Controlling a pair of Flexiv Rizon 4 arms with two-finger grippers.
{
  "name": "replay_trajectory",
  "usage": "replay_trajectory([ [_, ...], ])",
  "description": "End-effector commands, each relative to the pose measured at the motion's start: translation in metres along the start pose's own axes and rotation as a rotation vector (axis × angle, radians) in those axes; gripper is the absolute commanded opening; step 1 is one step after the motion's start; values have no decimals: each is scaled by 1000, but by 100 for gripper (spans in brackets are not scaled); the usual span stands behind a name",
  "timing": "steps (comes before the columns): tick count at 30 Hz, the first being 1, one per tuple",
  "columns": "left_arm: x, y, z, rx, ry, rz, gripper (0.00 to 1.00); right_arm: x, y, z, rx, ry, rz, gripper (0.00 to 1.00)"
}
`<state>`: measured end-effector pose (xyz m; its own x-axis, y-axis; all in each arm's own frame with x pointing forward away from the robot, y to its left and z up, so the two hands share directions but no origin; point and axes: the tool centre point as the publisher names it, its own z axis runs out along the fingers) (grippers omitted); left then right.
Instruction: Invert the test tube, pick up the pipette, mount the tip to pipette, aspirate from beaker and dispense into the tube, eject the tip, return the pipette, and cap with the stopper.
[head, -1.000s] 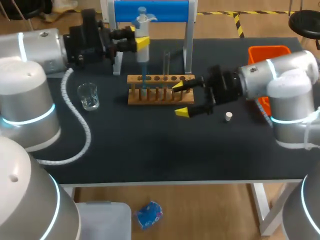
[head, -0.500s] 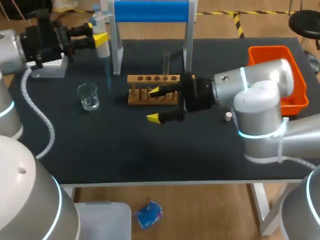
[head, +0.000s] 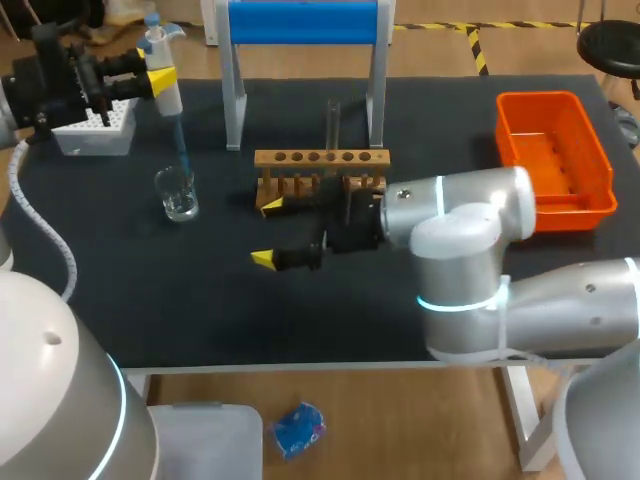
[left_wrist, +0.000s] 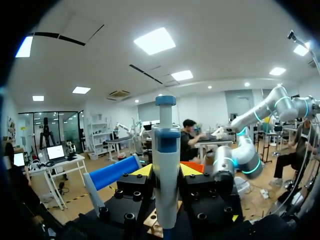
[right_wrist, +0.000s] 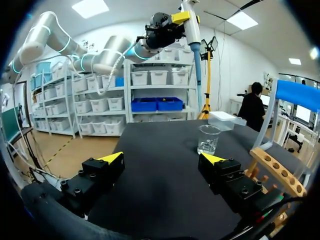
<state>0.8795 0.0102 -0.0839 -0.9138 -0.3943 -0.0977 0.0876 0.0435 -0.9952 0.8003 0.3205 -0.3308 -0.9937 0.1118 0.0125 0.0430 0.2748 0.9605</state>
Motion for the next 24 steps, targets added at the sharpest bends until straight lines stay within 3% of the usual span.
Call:
replay_trajectory([
  [1,1,0,-1,1,-1,1,0,0,-2,31,-1,-32,-1,100],
  [10,1,0,-1,1,-1,1,0,0,-2,31,-1,-32,-1,100],
  [15,-14,4,1,23,23,16,0,-11,-17,50,59,-149,26,100],
  [24,-30,16,-1,-3,10,37,0,-28,-21,72,130,-181,59,100],
])
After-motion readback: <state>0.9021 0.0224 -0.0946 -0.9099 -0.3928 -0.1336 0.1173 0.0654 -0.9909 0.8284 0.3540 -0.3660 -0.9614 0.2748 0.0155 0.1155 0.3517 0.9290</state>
